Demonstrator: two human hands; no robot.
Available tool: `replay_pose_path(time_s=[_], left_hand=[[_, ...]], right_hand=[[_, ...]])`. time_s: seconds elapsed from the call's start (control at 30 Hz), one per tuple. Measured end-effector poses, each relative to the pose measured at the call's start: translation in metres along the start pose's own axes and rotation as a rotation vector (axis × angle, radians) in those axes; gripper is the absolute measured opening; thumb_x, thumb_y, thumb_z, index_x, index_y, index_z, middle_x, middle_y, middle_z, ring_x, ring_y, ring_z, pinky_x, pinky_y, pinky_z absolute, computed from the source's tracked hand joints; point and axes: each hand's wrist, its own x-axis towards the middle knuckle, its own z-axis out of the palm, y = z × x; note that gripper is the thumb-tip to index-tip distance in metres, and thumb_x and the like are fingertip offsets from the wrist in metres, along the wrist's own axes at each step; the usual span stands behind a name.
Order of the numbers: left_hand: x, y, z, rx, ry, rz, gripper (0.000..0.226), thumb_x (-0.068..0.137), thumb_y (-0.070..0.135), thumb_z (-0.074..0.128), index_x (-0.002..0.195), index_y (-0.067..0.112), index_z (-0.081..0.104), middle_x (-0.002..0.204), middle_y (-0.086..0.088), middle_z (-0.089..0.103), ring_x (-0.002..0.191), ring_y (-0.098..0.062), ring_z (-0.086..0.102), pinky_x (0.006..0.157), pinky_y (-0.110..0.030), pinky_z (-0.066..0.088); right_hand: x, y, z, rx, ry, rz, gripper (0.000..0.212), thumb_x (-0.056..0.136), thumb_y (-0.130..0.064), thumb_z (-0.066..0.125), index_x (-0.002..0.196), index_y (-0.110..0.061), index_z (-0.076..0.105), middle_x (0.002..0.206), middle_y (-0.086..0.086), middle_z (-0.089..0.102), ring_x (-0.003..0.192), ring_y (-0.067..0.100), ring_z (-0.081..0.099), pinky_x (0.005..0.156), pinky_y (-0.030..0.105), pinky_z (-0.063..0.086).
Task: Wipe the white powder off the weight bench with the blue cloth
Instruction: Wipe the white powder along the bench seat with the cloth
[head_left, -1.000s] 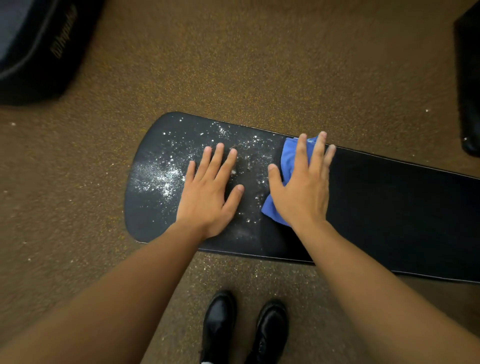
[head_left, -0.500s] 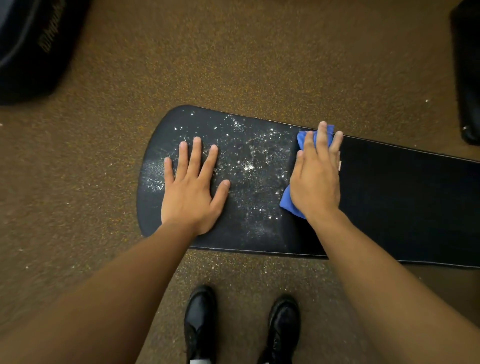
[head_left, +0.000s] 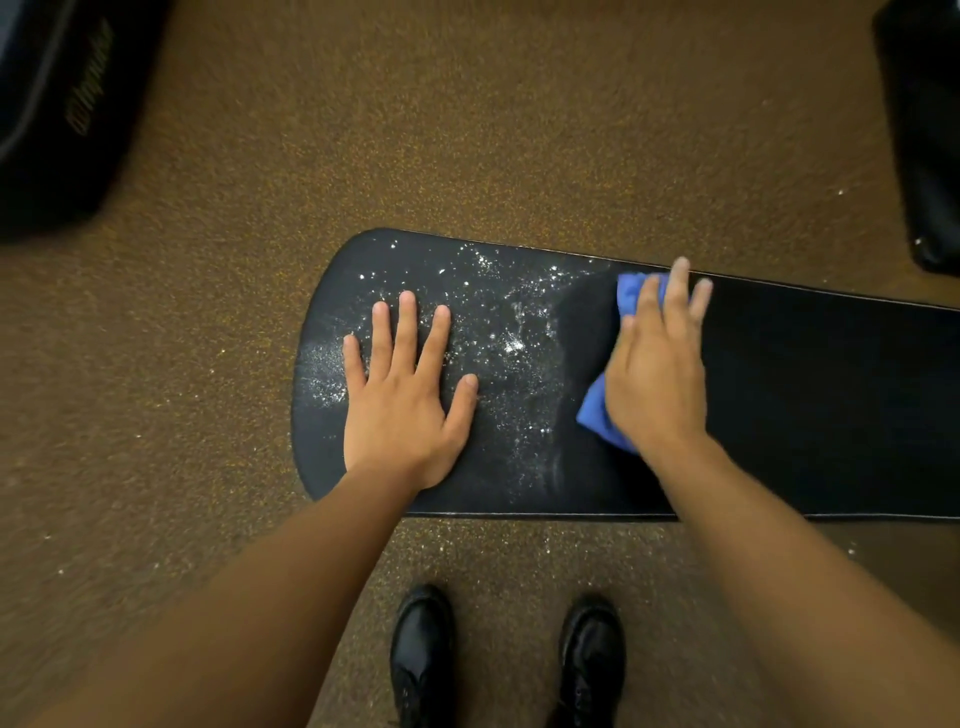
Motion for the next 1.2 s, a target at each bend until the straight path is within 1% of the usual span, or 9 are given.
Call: replay_pose_path(time_s=[0.13,0.37,0.5,0.63,0.8,0.9,0.97,1.1,1.2], left_hand=[[0.001,0.000,0.001,-0.001,0.003,0.000,0.069,0.096,0.058,0.017,0.158,0.029,0.006,0.166,-0.003,-0.007,0.151,-0.024,-0.014,0.121,-0.051,-0.006],[0.001,0.000,0.001,-0.003,0.014,0.002,0.068,0.097,0.056,0.019,0.158,0.029,0.007,0.166,-0.003,-0.006,0.152,-0.025,-0.012,0.121,-0.051,-0.005],[0.000,0.000,0.001,0.000,0.017,-0.005,0.067,0.098,0.057,0.018,0.158,0.029,0.006,0.166,-0.003,-0.007,0.151,-0.024,-0.013,0.121,-0.052,-0.005],[-0.001,0.001,0.001,-0.010,0.006,-0.002,0.067,0.098,0.056,0.018,0.158,0.029,0.005,0.166,-0.003,-0.007,0.151,-0.024,-0.014,0.121,-0.052,-0.005],[0.001,0.001,0.001,-0.008,0.006,-0.011,0.067,0.097,0.054,0.020,0.158,0.029,0.007,0.166,-0.004,-0.004,0.152,-0.025,-0.012,0.121,-0.052,-0.004],[0.001,0.002,0.002,-0.003,0.008,-0.015,0.067,0.097,0.054,0.020,0.158,0.029,0.008,0.166,-0.004,-0.003,0.152,-0.025,-0.011,0.121,-0.053,-0.003],[0.000,0.001,0.002,0.001,0.007,-0.015,0.067,0.097,0.055,0.020,0.158,0.029,0.007,0.166,-0.003,-0.004,0.152,-0.025,-0.012,0.121,-0.053,-0.003],[0.001,0.001,0.002,0.005,0.006,-0.017,0.066,0.098,0.055,0.019,0.158,0.030,0.005,0.166,-0.002,-0.007,0.151,-0.024,-0.014,0.121,-0.053,-0.004],[0.001,0.001,0.002,-0.002,0.009,-0.017,0.067,0.097,0.055,0.019,0.158,0.031,0.005,0.166,-0.002,-0.006,0.151,-0.024,-0.013,0.121,-0.052,-0.004]], right_hand=[[0.023,-0.042,0.017,-0.016,0.003,-0.090,0.049,0.102,-0.017,0.032,0.148,0.001,0.028,0.161,0.017,0.007,0.147,0.039,0.000,0.120,0.048,0.009],[-0.057,-0.022,0.013,-0.083,-0.091,-0.336,0.052,0.094,-0.011,0.043,0.144,0.004,0.034,0.156,0.023,0.021,0.145,0.043,0.014,0.113,0.053,0.025],[-0.027,0.006,0.002,-0.052,-0.034,-0.136,0.051,0.096,-0.011,0.032,0.144,0.006,0.032,0.157,0.024,0.019,0.144,0.045,0.012,0.115,0.053,0.024],[0.033,-0.021,0.013,-0.025,0.055,-0.021,0.050,0.099,-0.011,0.034,0.147,0.002,0.029,0.160,0.019,0.012,0.146,0.042,0.004,0.118,0.050,0.015],[-0.013,-0.057,0.028,-0.045,-0.022,-0.263,0.055,0.093,-0.005,0.045,0.146,0.005,0.029,0.157,0.024,0.016,0.145,0.044,0.009,0.117,0.053,0.017],[-0.060,-0.044,0.020,-0.074,-0.105,-0.403,0.055,0.092,-0.007,0.041,0.145,0.004,0.030,0.157,0.023,0.019,0.145,0.043,0.010,0.116,0.052,0.023],[-0.060,-0.027,0.013,-0.073,-0.090,-0.372,0.054,0.091,-0.008,0.035,0.143,0.006,0.034,0.155,0.025,0.022,0.144,0.046,0.014,0.115,0.052,0.024],[-0.001,-0.018,0.010,-0.031,0.000,-0.089,0.052,0.092,-0.003,0.033,0.144,0.006,0.032,0.157,0.024,0.017,0.144,0.047,0.009,0.117,0.052,0.019],[0.027,-0.046,0.021,-0.017,0.038,-0.086,0.056,0.091,-0.005,0.032,0.146,0.005,0.030,0.158,0.024,0.013,0.145,0.046,0.005,0.118,0.051,0.011]])
